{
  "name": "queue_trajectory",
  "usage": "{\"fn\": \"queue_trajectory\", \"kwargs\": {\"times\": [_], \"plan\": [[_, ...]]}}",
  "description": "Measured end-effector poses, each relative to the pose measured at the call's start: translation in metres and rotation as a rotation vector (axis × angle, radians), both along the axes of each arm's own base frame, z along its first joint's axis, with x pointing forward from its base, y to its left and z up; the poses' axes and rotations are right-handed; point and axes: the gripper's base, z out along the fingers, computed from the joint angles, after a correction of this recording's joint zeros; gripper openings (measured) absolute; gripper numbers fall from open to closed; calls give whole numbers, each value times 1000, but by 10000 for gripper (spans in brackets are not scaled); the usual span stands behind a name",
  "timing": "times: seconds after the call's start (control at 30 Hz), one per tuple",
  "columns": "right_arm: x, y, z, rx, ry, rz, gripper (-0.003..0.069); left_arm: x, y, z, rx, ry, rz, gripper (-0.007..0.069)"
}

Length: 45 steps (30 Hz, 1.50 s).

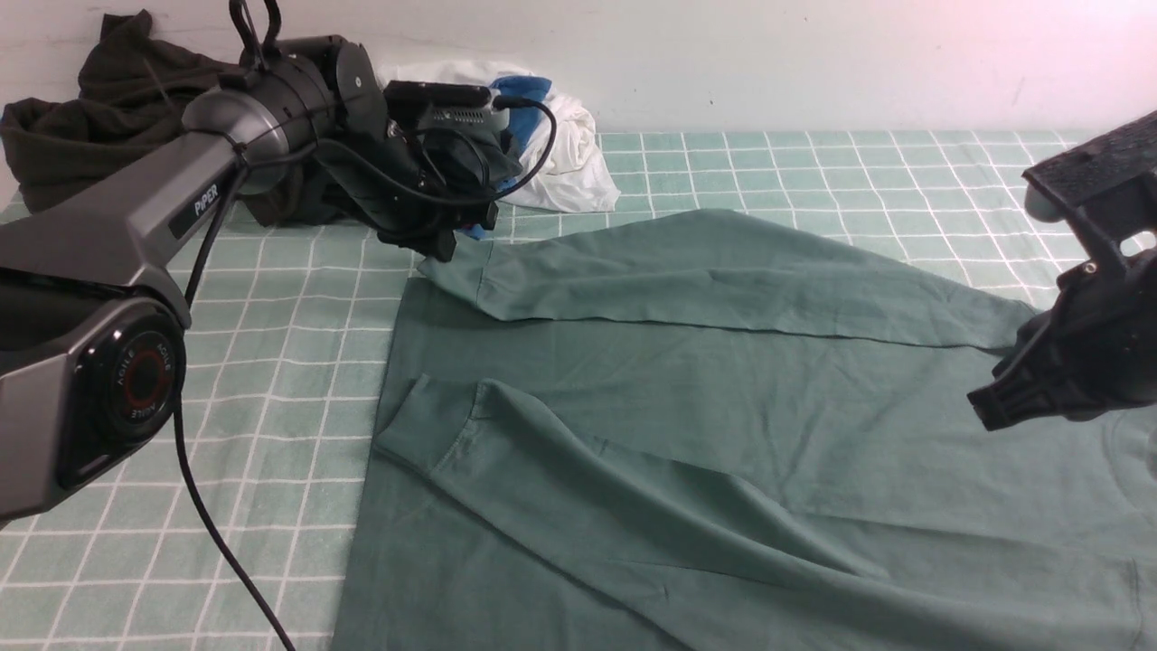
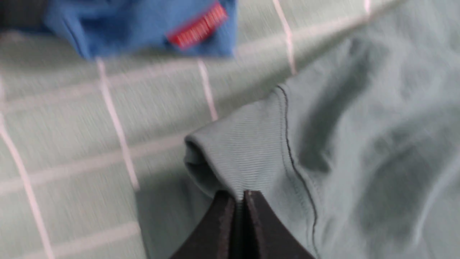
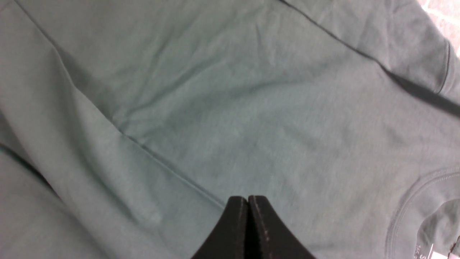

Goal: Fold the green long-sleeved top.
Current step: Use the left arm to drag and drop the cuff onto the cuff closest to the left arm

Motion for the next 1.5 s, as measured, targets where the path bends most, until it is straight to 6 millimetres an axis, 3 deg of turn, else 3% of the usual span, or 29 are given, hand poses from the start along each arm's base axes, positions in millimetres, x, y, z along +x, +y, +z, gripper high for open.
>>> {"fn": "queue_trajectory", "kwargs": {"times": [0.13, 0.27, 0.43, 0.5, 0.53, 0.7, 0.73, 0.77, 0.9, 1.03, 1.13, 1.27, 1.5], "plan": [[1, 0, 2, 4, -12, 1, -14, -19, -2, 24, -1, 89, -36, 6], [0, 0, 2, 0, -1, -1, -14, -47, -2, 74, -26, 70, -45, 6], [-3, 0, 3, 6, 6, -4, -14, -105, 4, 131, -80, 40, -53, 6], [-6, -1, 8, 14, -9, -4, -14, -136, 9, 134, -91, 67, -48, 6], [-7, -1, 9, 15, -12, -5, -14, -141, 9, 138, -95, 58, -49, 6], [-21, -5, 27, 49, -74, -6, -14, -208, 12, 110, -114, 83, -30, 6], [-24, -5, 30, 60, -83, -7, -14, -222, 12, 97, -112, 103, -29, 6], [-24, -5, 30, 64, -84, -8, -14, -226, 11, 97, -114, 98, -33, 6], [-30, -4, 35, 100, -83, -12, -14, -274, 6, 45, -96, 179, -51, 6], [-36, -1, 31, 106, -18, -3, -14, -295, 5, 10, -67, 238, -56, 8], [-42, 4, 29, 91, 29, 23, -14, -303, 8, -4, -49, 251, -51, 24], [-63, 19, 26, 48, 150, 114, -14, -311, 16, -16, 28, 265, -88, 145], [-95, 30, 34, 55, 162, 232, -14, -326, 16, -3, 132, 318, -301, 412]]}}
